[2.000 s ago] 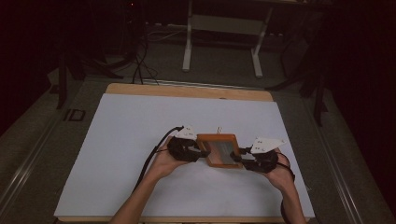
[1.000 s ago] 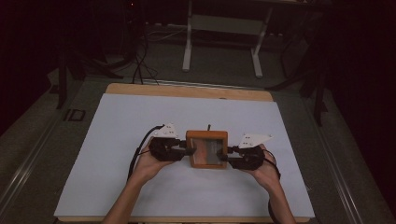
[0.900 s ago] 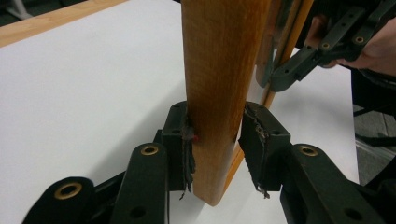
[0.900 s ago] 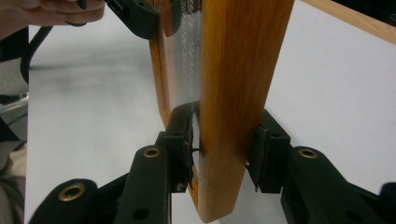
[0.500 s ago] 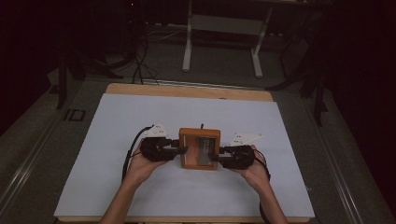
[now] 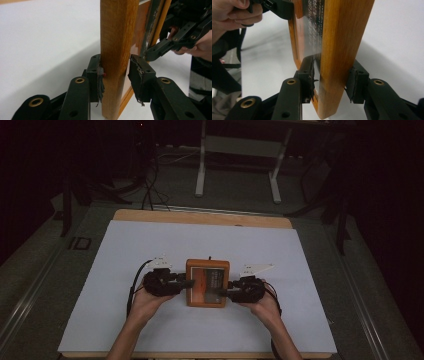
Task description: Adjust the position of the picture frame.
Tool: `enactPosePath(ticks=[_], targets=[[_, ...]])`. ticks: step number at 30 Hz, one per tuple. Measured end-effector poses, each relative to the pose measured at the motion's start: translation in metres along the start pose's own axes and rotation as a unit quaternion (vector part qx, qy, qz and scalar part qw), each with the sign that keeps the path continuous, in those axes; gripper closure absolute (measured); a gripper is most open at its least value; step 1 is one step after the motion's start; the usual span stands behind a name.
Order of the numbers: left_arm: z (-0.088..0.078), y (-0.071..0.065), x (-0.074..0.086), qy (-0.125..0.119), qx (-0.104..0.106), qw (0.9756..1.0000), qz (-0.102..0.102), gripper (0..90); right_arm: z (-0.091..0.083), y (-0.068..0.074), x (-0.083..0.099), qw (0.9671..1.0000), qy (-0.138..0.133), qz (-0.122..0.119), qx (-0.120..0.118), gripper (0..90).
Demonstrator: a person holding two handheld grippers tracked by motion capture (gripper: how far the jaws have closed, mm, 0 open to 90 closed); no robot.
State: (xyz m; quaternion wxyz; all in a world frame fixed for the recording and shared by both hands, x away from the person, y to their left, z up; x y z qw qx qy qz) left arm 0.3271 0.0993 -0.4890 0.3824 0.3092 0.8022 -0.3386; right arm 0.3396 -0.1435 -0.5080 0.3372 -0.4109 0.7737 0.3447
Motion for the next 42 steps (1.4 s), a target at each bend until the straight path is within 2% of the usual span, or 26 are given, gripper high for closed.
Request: enactPosePath(ticks=[9, 14, 18, 23, 26, 31, 37, 42], targets=[[0.000, 0.005, 0.007, 0.011, 0.012, 0.9994, -0.032, 64.6, 0.006, 0.002, 0.005, 0.9988, 0.014, 0.039, -0.024, 62.8], [0.005, 0.009, 0.012, 0.018, 0.016, 0.9990, -0.038, 65.3, 0.010, -0.002, 0.011, 0.9975, 0.030, 0.056, -0.031, 62.5], [0.008, 0.012, 0.012, 0.016, 0.011, 0.9990, -0.040, 65.6, 0.012, -0.006, 0.013, 0.9965, 0.026, 0.070, -0.037, 62.4], [0.014, 0.019, 0.013, 0.012, 0.003, 0.9982, -0.058, 66.1, 0.016, -0.011, 0.013, 0.9957, 0.025, 0.086, -0.022, 59.9], [0.017, 0.026, 0.014, 0.010, 0.007, 0.9978, -0.065, 66.1, 0.019, -0.014, 0.013, 0.9951, 0.027, 0.094, -0.014, 58.2], [0.021, 0.032, 0.015, 0.016, -0.007, 0.9968, -0.078, 65.5, 0.021, -0.019, 0.011, 0.9934, 0.028, 0.111, 0.007, 55.3], [0.025, 0.034, 0.015, 0.021, -0.012, 0.9954, -0.093, 64.5, 0.024, -0.022, 0.010, 0.9918, 0.031, 0.123, 0.015, 53.8], [0.027, 0.038, 0.016, 0.023, -0.009, 0.9938, -0.108, 64.1, 0.026, -0.025, 0.010, 0.9904, 0.032, 0.134, 0.009, 52.9]])
Point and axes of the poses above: each handheld gripper's, and its own axes: z roughly forward along the jaws, x roughly out of its underside, y roughly to its left, the point moved 4 cm from there along z, roughly forward along the jaws
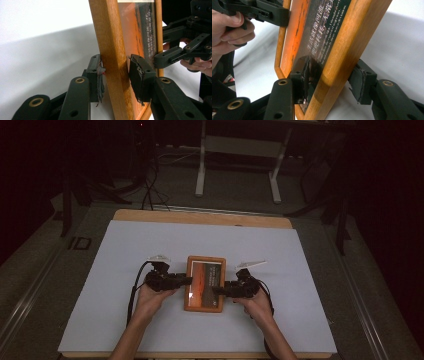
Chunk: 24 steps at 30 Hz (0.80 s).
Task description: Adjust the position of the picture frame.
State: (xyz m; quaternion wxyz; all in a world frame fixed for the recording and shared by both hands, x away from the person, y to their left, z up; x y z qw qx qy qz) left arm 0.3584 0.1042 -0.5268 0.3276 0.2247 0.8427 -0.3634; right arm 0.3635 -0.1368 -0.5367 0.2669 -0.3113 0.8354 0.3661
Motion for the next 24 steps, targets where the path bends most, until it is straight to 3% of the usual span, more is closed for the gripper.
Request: enactPosePath(ticks=[7, 15, 24], targets=[[0.003, 0.002, 0.000, 0.002, -0.008, 0.9999, -0.012, 62.8, 0.004, -0.003, -0.001, 0.9999, 0.000, 0.015, -0.001, 51.4], [0.007, 0.003, 0.001, 0.000, -0.018, 0.9996, -0.021, 60.8, 0.008, -0.001, -0.001, 0.9997, 0.011, 0.006, 0.021, 46.1], [0.012, 0.005, 0.003, -0.001, -0.024, 0.9991, -0.036, 58.8, 0.012, -0.004, -0.001, 0.9996, 0.011, 0.017, 0.020, 43.9]])
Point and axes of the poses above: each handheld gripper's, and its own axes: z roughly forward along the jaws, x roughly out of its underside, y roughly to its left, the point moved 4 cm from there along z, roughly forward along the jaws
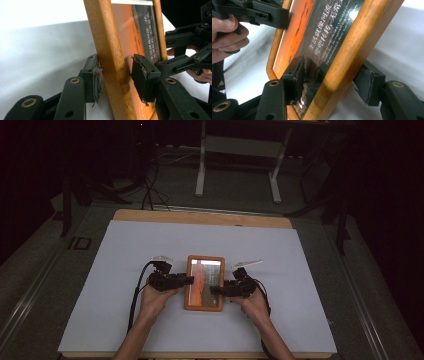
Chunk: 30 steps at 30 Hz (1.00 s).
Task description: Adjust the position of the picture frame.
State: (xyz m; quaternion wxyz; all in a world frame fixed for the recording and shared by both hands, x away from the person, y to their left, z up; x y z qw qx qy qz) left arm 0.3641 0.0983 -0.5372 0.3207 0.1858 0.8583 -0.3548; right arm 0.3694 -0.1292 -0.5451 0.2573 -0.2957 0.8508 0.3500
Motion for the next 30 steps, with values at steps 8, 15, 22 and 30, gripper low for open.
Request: enactPosePath(ticks=[8, 15, 22, 30], targets=[[0.003, 0.002, 0.001, 0.000, 0.001, 0.9999, -0.013, 58.2, 0.002, -0.002, 0.000, 0.9999, 0.000, 0.010, -0.003, 43.2], [0.007, 0.009, 0.002, 0.010, 0.002, 0.9994, -0.035, 57.1, 0.002, -0.005, 0.001, 0.9999, 0.002, 0.014, 0.009, 44.1], [0.012, 0.016, 0.005, 0.020, 0.010, 0.9983, -0.054, 55.1, 0.003, -0.010, 0.003, 0.9995, 0.002, 0.026, 0.019, 45.9], [0.016, 0.018, 0.002, 0.026, 0.022, 0.9986, -0.041, 54.8, 0.001, -0.008, 0.004, 0.9986, 0.001, 0.040, 0.034, 45.6]])
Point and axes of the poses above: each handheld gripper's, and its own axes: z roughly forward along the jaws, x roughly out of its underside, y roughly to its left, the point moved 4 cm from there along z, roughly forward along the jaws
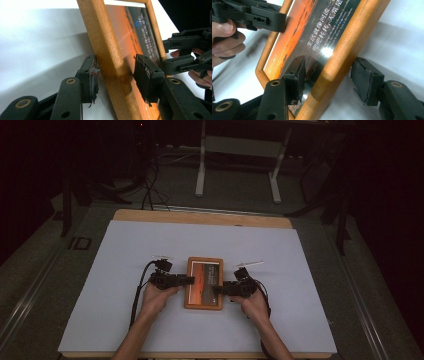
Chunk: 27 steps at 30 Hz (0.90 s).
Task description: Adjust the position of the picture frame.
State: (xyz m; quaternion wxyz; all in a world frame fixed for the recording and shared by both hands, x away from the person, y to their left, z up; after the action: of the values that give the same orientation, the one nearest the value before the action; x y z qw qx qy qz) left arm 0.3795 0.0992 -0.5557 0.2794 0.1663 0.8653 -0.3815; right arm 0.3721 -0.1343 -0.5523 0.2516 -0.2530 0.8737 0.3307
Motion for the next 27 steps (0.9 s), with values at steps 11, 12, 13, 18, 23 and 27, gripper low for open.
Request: enactPosePath(ticks=[11, 12, 13, 18, 23, 27], targets=[[0.0013, 0.0010, -0.0002, 0.000, 0.006, 0.9999, 0.014, 53.7, -0.0017, -0.0027, 0.0022, 0.9999, -0.005, 0.008, -0.010, 47.2], [0.0009, 0.0004, 0.0000, 0.000, 0.003, 0.9999, 0.014, 53.5, -0.0019, -0.0033, 0.0022, 0.9999, -0.008, 0.007, -0.011, 47.8], [0.0004, 0.0002, 0.0003, 0.001, 0.001, 0.9999, 0.013, 53.3, -0.0024, -0.0036, 0.0020, 0.9999, -0.009, 0.006, -0.009, 48.4], [0.0004, -0.0016, 0.0013, 0.002, -0.005, 0.9999, 0.011, 53.0, -0.0037, -0.0041, 0.0014, 0.9999, -0.011, 0.003, -0.007, 49.5], [0.0014, -0.0003, 0.0006, 0.001, 0.002, 0.9999, 0.016, 53.1, -0.0045, -0.0042, 0.0021, 0.9999, -0.012, 0.005, -0.007, 49.6], [0.0019, 0.0011, -0.0001, 0.001, 0.010, 0.9999, 0.011, 53.8, -0.0056, -0.0044, 0.0031, 0.9999, -0.012, 0.005, -0.006, 49.8]])
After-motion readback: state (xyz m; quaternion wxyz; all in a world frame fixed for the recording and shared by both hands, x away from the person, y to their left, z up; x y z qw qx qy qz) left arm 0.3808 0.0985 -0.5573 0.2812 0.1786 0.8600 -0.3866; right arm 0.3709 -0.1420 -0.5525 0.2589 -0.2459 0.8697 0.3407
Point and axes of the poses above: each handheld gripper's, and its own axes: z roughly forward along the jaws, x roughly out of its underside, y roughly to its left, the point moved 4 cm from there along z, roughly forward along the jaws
